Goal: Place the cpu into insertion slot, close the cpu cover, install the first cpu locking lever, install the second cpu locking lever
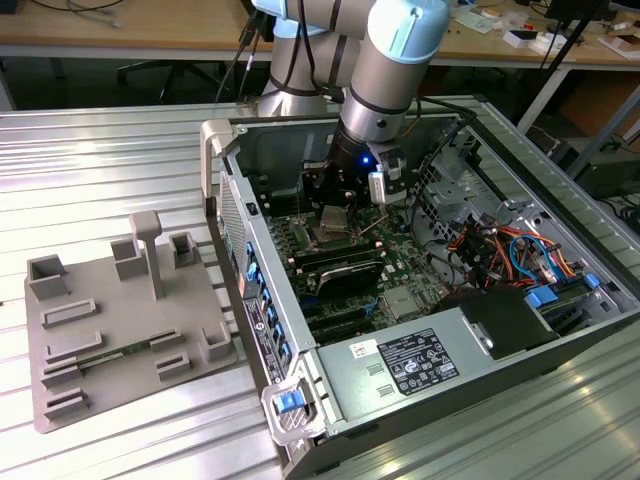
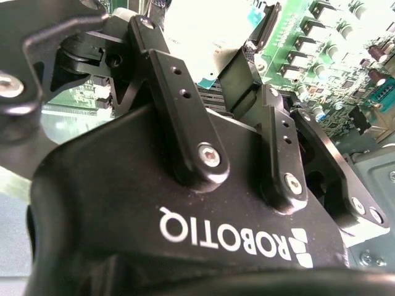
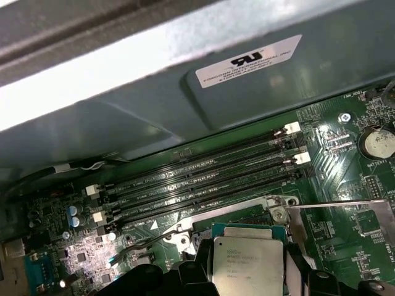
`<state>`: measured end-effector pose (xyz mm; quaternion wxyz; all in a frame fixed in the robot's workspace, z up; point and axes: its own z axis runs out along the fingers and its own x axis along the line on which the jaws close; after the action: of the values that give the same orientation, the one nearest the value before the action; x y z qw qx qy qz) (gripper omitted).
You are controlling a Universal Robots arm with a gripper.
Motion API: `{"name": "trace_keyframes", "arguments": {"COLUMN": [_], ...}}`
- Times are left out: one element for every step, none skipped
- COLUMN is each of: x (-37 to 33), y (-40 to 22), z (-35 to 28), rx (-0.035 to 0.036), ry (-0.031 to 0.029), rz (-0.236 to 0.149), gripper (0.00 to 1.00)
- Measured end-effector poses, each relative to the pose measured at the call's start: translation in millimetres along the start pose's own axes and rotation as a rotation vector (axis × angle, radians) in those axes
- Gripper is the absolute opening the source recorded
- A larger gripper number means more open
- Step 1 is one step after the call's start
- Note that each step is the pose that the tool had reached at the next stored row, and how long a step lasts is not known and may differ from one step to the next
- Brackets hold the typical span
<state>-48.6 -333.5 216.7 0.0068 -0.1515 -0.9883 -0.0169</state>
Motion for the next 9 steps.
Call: {"name": "trace_keyframes", "arguments": {"x": [0.0,0.0,0.0,0.0,0.0,0.0,0.0,0.0,0.0], "y": [0.0,0.0,0.0,0.0,0.0,0.0,0.0,0.0,0.0], "z": [0.1,0.2,0.2,0.3,0.3,0.4,0.5,0.5,0.6], "rx": [0.0000,-0.0001,0.0000,-0.0002,-0.0002,-0.0003,-0.0003,-0.0003,-0.0004], "ry": [0.0000,-0.0001,-0.0002,-0.0003,-0.0004,-0.0005,-0.0005,-0.0005,-0.0006], "rz": [0.003,0.006,0.007,0.010,0.012,0.015,0.017,0.018,0.021], "gripper": [0.55,0.55,0.55,0.55,0.55,0.55,0.55,0.55,0.55]}}
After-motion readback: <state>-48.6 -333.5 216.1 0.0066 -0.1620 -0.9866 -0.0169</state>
